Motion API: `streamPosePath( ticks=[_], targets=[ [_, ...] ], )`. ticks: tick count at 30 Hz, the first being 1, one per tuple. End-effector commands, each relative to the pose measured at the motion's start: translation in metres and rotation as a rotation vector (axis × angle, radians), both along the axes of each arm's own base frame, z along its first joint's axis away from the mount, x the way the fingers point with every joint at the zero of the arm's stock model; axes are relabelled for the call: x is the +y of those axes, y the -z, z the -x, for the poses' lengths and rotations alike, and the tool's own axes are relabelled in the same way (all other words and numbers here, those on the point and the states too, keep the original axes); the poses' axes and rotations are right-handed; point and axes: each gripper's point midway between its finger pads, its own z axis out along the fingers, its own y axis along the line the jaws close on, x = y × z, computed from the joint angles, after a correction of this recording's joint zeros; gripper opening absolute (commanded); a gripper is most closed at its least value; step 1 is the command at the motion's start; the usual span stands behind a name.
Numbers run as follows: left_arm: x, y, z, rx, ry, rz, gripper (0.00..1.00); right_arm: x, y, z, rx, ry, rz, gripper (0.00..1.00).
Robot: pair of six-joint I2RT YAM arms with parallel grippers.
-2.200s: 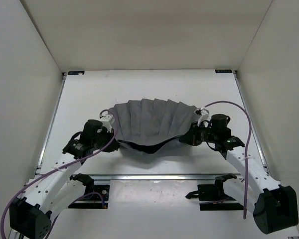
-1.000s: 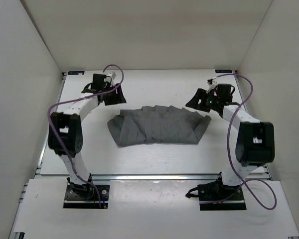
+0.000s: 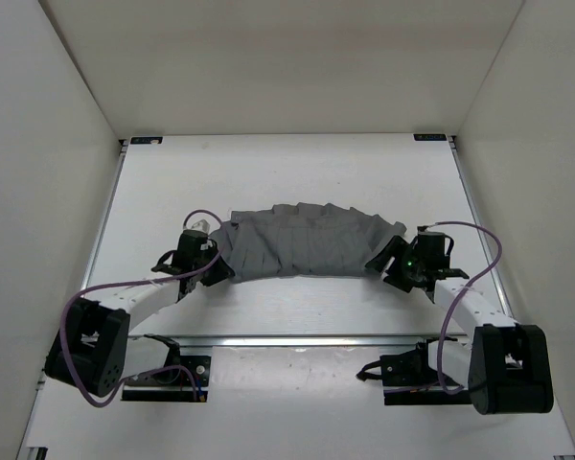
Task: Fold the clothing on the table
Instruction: Fold the skirt
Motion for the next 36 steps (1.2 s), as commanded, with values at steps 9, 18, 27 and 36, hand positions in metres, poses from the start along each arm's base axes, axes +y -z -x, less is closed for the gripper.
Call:
streamPosePath(
  ticks=[9, 18, 27, 36],
  targets=[
    [-0.005, 0.000, -0.006, -0.030, 0.018, 0.000, 0.00, 0.027, -0.010, -0.035, -0.079, -0.085, -0.087, 0.00],
    [0.008, 0.011, 0.001, -0.010, -0.007, -0.045, 0.00, 0.159, -0.142, -0.063, -0.438, -0.636, -0.212, 0.00],
    [0.013, 0.019, 0.006, 0.000, -0.014, -0.061, 0.00, 0.320, -0.132, -0.024, -0.357, -1.190, -0.258, 0.00],
    [0.017, 0.018, 0.010, -0.009, -0.028, -0.043, 0.00, 0.373, -0.086, 0.002, -0.230, -1.330, -0.246, 0.00]
  ],
)
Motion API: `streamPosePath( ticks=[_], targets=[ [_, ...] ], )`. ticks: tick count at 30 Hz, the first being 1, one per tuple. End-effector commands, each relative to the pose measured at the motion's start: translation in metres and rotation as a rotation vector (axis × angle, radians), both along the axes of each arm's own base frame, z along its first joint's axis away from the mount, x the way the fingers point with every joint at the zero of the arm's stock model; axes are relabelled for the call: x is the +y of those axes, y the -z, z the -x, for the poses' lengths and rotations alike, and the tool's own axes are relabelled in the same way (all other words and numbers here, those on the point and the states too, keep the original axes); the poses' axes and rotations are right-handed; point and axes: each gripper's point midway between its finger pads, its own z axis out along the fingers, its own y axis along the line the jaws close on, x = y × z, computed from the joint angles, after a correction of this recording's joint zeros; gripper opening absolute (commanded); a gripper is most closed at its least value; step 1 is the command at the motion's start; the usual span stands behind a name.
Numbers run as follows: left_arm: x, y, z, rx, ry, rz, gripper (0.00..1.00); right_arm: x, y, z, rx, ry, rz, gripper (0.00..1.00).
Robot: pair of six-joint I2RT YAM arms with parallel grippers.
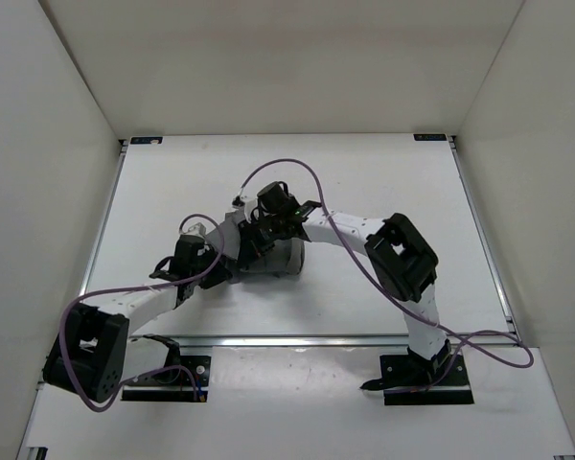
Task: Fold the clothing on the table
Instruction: Fold the skirt
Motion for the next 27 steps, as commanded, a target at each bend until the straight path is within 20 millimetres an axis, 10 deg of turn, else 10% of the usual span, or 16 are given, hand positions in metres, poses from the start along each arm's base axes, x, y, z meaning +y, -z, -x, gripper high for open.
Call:
streamPosePath(
  ticks=[1, 11, 16, 21, 27],
  targets=[
    [0.011, 0.010, 0.010, 0.022, -0.011, -0.035, 0.00, 0.013, -0.019, 0.001, -0.022, -0.056, -0.039, 0.00],
    [0.009, 0.009, 0.024, 0.038, 0.011, -0.009, 0.01, 0.038, 0.028, 0.003, 0.039, -0.106, 0.055, 0.00],
    [0.012, -0.009, 0.022, -0.016, 0.007, 0.030, 0.36, 0.042, 0.034, 0.007, 0.038, -0.133, 0.069, 0.23],
    [0.012, -0.070, 0.003, -0.181, -0.007, 0.095, 0.54, 0.032, -0.046, -0.010, -0.169, -0.074, -0.051, 0.46],
    [0.001, -0.128, 0.000, -0.286, 0.085, 0.137, 0.98, -0.033, -0.143, -0.008, -0.340, 0.086, -0.229, 0.65]
  ],
)
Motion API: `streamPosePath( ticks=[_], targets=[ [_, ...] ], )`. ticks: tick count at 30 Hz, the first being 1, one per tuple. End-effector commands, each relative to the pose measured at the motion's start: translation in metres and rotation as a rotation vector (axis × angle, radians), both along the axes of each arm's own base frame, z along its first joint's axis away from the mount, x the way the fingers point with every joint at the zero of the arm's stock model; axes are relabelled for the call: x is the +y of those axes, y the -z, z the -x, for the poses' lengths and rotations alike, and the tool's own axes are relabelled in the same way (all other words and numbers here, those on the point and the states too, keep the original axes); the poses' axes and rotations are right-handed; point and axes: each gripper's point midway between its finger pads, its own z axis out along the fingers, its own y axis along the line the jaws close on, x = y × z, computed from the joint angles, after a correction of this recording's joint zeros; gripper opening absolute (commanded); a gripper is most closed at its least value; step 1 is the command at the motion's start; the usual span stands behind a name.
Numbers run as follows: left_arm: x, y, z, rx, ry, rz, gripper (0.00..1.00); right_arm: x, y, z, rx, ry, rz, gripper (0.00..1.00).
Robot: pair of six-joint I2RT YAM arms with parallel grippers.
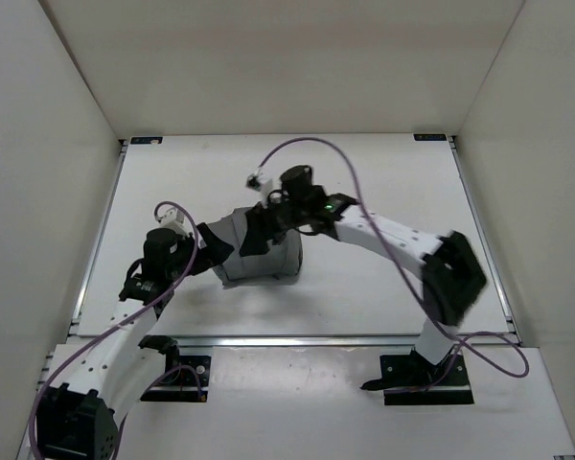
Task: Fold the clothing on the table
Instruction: Fold the skirt
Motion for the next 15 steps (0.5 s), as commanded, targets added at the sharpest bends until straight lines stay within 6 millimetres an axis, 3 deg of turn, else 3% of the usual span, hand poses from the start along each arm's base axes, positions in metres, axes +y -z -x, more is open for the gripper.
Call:
streamPosePath(
  ticks=[1, 2, 3, 4, 6, 7, 9, 12, 15],
  targets=[
    [-0.016, -0.040, 0.001, -0.091, 0.118, 0.034, 0.99, -0.041, -0.089, -0.014, -0.198, 0.138, -0.199, 0.65],
    [-0.021, -0.046, 0.004, -0.106, 0.164, 0.039, 0.99, -0.062, -0.092, -0.013, -0.219, 0.179, -0.210, 0.67],
    [-0.025, -0.051, 0.007, -0.101, 0.193, 0.044, 0.98, -0.079, -0.080, -0.020, -0.203, 0.241, -0.191, 0.68],
    [-0.027, -0.052, 0.007, -0.087, 0.207, 0.046, 0.99, -0.090, -0.091, -0.018, -0.237, 0.249, -0.222, 0.69],
    [-0.034, -0.059, 0.011, -0.075, 0.269, 0.051, 0.99, -0.128, -0.064, -0.023, -0.185, 0.336, -0.184, 0.70],
    [-0.037, -0.063, 0.012, -0.079, 0.284, 0.058, 0.99, -0.137, -0.071, -0.026, -0.204, 0.358, -0.198, 0.69],
    [-0.045, -0.067, 0.017, -0.102, 0.329, 0.062, 0.98, -0.164, -0.046, -0.035, -0.176, 0.428, -0.138, 0.69],
    [-0.050, -0.073, 0.025, -0.143, 0.348, 0.071, 0.99, -0.178, -0.031, -0.042, -0.196, 0.467, -0.070, 0.70],
    [-0.043, -0.067, 0.027, -0.124, 0.335, 0.053, 0.98, -0.172, -0.021, -0.052, -0.224, 0.483, -0.001, 0.70]
  ],
)
